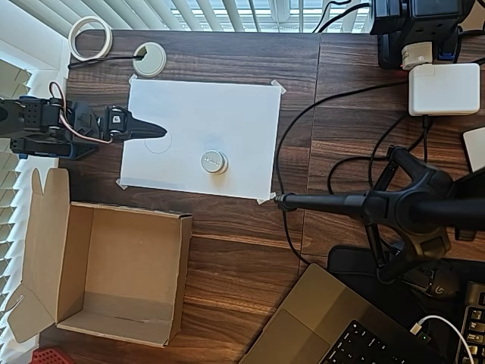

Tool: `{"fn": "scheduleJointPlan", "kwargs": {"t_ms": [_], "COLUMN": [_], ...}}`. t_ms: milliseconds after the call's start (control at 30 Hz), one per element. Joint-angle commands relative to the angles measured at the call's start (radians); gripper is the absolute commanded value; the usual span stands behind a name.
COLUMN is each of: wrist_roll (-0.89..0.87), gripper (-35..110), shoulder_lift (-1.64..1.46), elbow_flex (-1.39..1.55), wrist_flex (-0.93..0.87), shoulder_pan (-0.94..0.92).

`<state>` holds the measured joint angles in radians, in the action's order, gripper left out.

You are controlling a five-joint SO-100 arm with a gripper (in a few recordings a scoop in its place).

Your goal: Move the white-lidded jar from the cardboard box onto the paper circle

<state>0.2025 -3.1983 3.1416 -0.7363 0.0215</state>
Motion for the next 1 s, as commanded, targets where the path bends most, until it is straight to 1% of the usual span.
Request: {"fn": "scheduleJointPlan", "kwargs": {"t_ms": [0, 400, 967], "wrist_roll": [-0.012, -0.049, -0.052], "gripper": [0, 0, 0], "shoulder_lift": [-0.077, -0.215, -0.216], "elbow_flex": [-0.014, -0.012, -0.012], "wrist_flex": [-0.063, -0.225, -0.23], "shoulder_pan": [0.021, 0.015, 0.009]}}
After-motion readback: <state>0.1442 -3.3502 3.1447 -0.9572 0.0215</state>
